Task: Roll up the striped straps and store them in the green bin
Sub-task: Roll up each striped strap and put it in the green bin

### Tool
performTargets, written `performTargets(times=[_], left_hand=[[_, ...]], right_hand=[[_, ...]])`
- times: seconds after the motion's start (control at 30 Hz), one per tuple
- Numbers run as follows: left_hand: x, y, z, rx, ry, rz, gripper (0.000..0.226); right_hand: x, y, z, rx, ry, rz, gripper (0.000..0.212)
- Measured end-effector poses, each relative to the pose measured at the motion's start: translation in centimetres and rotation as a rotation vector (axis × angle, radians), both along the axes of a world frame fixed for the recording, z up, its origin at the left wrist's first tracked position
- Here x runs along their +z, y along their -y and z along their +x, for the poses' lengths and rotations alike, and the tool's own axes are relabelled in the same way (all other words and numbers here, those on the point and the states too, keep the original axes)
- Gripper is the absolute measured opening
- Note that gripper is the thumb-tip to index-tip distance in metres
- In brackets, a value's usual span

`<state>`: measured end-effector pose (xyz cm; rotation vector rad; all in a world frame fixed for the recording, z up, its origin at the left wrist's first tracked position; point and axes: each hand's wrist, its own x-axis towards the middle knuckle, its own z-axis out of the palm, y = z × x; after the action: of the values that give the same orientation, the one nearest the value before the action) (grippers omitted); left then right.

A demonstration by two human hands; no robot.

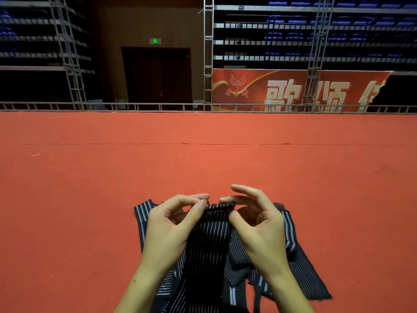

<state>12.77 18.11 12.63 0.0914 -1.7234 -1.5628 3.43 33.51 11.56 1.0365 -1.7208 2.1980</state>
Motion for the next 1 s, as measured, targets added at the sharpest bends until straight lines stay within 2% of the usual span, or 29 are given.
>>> performTargets(times=[0.2, 0.33, 0.47, 0.53, 0.6, 0.77, 0.9, 1.0], left_hand=[[-0.2, 0.4, 0.9, -0.018, -0.034, -0.004, 0.009], [-0.1, -0.2, 2.0, -0.011, -0.042, -0.037, 0.021], [0.2, -0.5, 3.3, 0.01, 0.012, -0.091, 0.033], [0.7, -0.7, 4.0, -0.011, 0.04, -0.052, 0.034], [1.3, -1.1, 5.0, -0.017, 0.037, -0.05, 0.029], [2.4, -2.2, 7.4, 0.053, 0.009, -0.197, 0.014], [3.2, -3.6, 9.9, -0.027, 0.026, -0.163, 0.011], [3.5, -4.7, 11.4, -0.046, 0.024, -0.1, 0.019]], right_hand=[[0.4, -1.2, 0.5, 0.089, 0.065, 0.108, 0.03], [1.0, -2.0, 1.4, 0.129, 0.093, 0.207, 0.013], [1.4, -2.1, 2.5, 0.108, 0.031, 0.206, 0.018], [1.8, -2.2, 3.2, 0.118, 0.003, 0.198, 0.017], [2.1, -2.4, 4.1, 0.107, -0.039, 0.191, 0.016], [2.8, -3.1, 6.6, 0.094, -0.136, 0.161, 0.012], [3.4, -4.2, 8.6, 0.084, -0.192, 0.129, 0.012], [3.7, -5.1, 10.1, 0.084, -0.211, 0.109, 0.021]])
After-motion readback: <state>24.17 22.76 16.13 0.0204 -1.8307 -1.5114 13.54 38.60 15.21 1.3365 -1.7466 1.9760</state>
